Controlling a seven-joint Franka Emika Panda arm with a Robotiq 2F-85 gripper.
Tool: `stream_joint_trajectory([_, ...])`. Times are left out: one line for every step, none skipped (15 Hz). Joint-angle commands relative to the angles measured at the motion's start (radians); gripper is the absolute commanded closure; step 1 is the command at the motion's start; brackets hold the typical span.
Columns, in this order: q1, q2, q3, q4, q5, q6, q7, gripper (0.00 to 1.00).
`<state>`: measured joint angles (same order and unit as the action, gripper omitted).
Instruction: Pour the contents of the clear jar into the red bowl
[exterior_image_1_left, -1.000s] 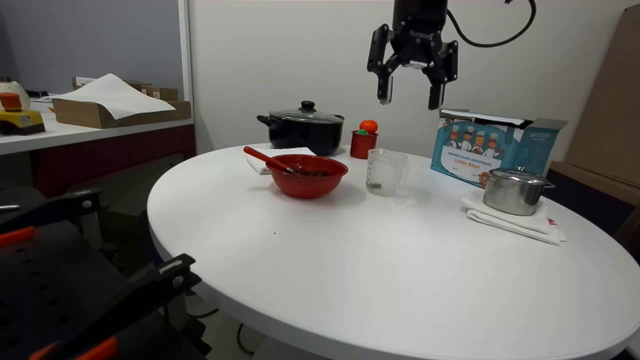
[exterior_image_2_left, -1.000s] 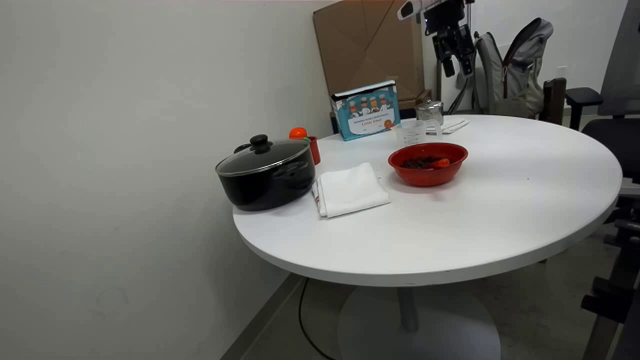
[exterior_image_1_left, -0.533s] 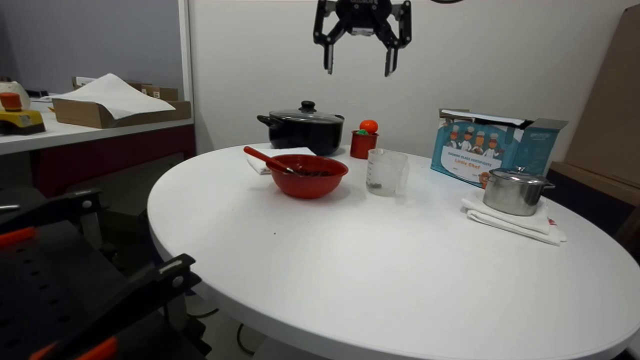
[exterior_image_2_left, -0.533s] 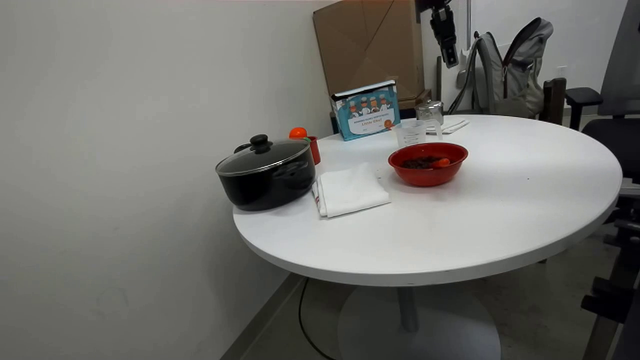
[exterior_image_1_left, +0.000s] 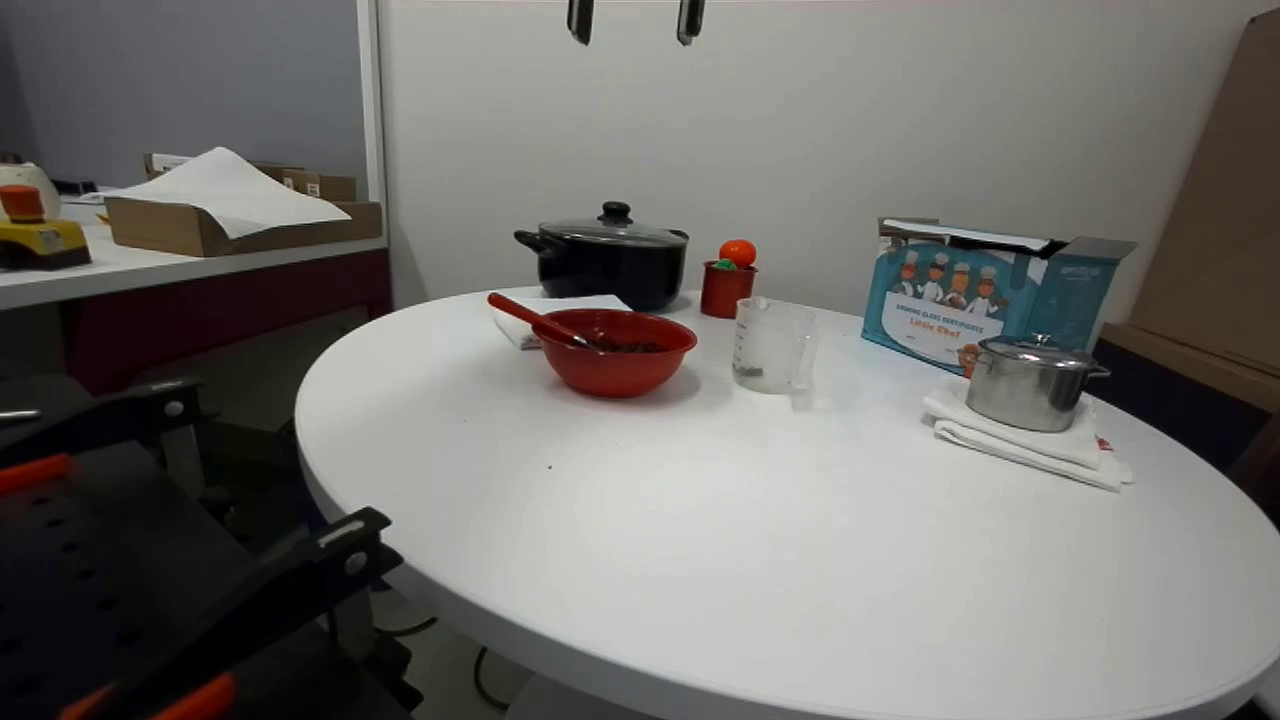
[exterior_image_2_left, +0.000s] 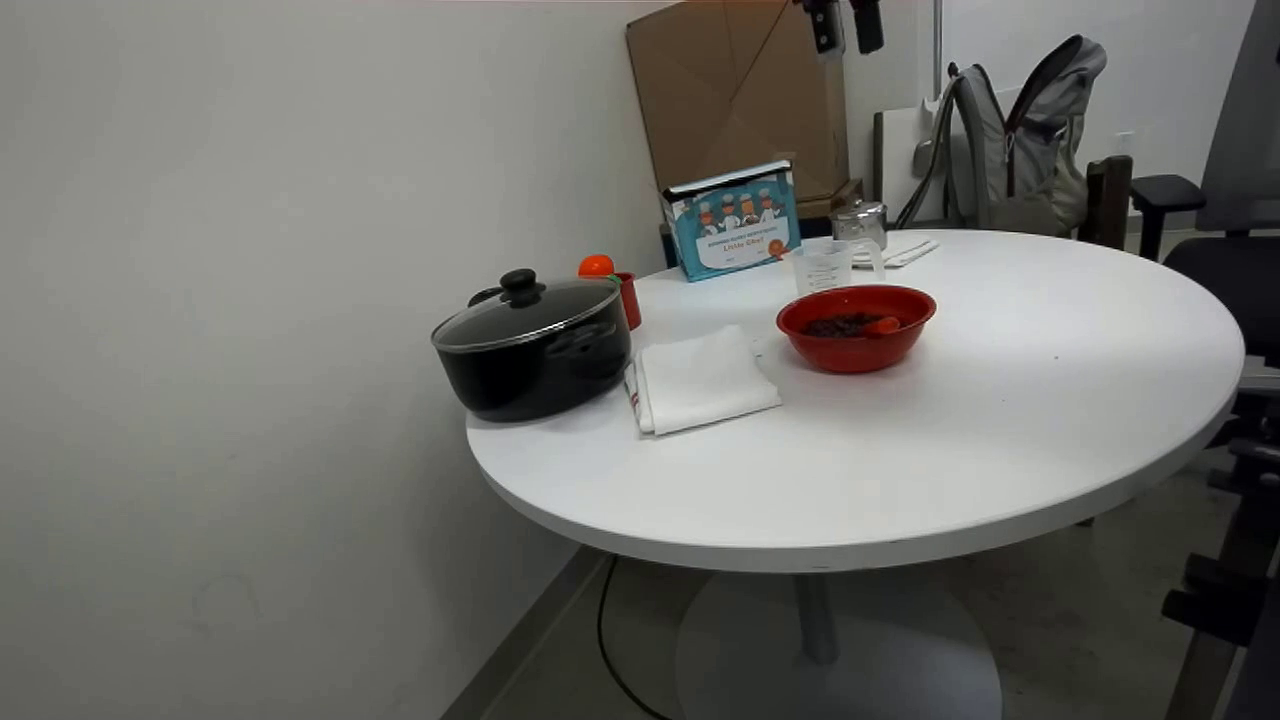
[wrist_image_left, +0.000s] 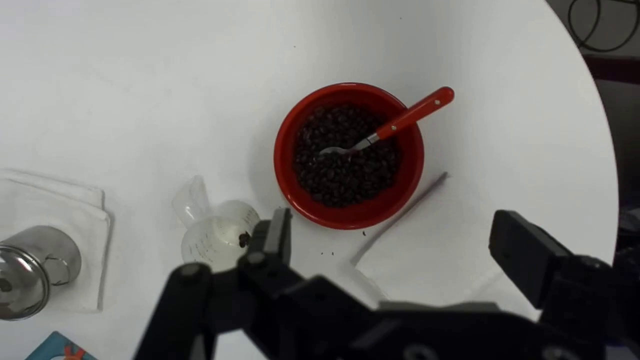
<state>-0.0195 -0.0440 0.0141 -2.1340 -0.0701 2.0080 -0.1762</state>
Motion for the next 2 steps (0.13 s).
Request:
stream_joint_trajectory([0.013,-0.008,-0.003,0.002,0.001,-0.009,0.02,0.0])
stream_joint_trajectory([0.017,-0.012,0.0,0.002,0.001,-0.012,0.031,0.0])
